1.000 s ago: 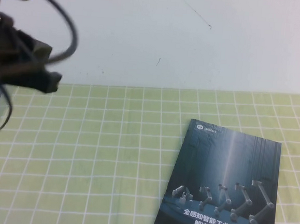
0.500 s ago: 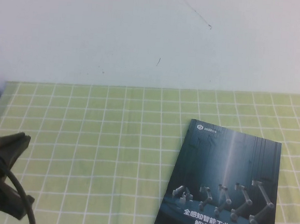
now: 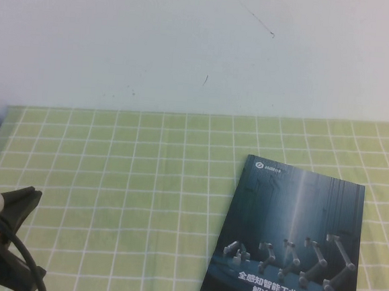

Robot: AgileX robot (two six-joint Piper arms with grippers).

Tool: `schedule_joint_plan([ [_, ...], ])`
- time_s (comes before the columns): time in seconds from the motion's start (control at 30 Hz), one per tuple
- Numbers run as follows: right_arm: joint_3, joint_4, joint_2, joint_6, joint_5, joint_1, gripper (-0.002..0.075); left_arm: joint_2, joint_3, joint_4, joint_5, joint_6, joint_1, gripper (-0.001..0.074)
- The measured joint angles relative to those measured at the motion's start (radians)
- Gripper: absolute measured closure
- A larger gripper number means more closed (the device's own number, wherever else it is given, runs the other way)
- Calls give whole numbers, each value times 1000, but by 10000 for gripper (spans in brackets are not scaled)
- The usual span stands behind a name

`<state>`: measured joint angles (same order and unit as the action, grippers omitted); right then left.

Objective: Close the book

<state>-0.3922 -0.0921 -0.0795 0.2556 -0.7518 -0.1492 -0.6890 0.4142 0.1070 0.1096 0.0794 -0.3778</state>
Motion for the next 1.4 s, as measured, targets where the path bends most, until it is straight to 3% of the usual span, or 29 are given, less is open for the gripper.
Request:
schedule_joint_plan([
  [0.5,0,-5,0,0,0,0,729,28,-2,6,31,-2,2,738],
  [0.73,0,-13,0,0,0,0,729,269,-2,-16,344,-31,72,738],
  [1.0,0,-14,0,0,0,0,729,501,-6,-22,555,-55,213,738],
  [1.17,0,-17,0,0,0,0,729,582,-99,-53,497,-79,298,738],
  [1.4,0,-17,0,0,0,0,729,681,-401,-98,186,-93,340,738],
])
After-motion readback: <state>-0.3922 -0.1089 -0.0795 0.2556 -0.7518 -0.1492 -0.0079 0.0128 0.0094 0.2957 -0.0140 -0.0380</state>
